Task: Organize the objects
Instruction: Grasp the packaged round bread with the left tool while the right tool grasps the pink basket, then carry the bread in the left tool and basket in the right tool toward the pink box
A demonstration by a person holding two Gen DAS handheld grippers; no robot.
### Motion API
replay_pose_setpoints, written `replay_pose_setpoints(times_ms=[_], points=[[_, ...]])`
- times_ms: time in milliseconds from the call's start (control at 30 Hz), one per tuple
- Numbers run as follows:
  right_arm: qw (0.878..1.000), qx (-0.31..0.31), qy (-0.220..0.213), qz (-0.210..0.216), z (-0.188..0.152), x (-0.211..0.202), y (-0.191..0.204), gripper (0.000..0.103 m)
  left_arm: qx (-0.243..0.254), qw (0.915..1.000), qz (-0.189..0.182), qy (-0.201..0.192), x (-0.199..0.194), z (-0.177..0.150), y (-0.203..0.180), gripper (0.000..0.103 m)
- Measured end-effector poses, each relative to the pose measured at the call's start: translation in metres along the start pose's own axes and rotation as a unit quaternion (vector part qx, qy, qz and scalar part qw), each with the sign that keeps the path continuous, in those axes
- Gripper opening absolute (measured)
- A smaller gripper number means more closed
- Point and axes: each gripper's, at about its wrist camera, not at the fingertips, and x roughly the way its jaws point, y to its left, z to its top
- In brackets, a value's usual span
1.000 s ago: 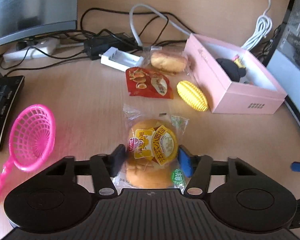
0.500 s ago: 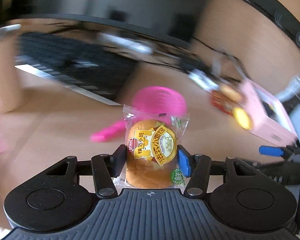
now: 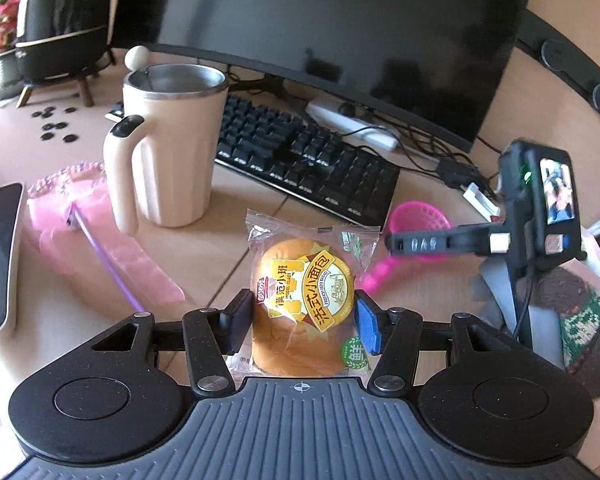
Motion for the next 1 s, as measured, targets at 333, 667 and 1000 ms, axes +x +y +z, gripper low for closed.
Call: replay_pose_setpoints(times_ms=[333, 667, 1000], points=[[0.995, -0.099, 0.010, -0.028, -0.062, -0.059, -0.029, 0.103, -0.033, 0.9975, -0.063, 0.005, 0.034, -0.002, 0.007, 0.058], [0.980, -0.192, -0.032, 0.029, -0.030, -0.044, 0.009, 0.103, -0.053, 0.9973, -0.051, 0.005, 0.023, -0.008, 0.027, 0.058], [0.977, -0.173, 0.029, 0.119, 0.009, 0.001, 0.008, 0.103, -0.082, 0.9956, -0.045, -0.003, -0.003, -0.016, 0.053, 0.058]])
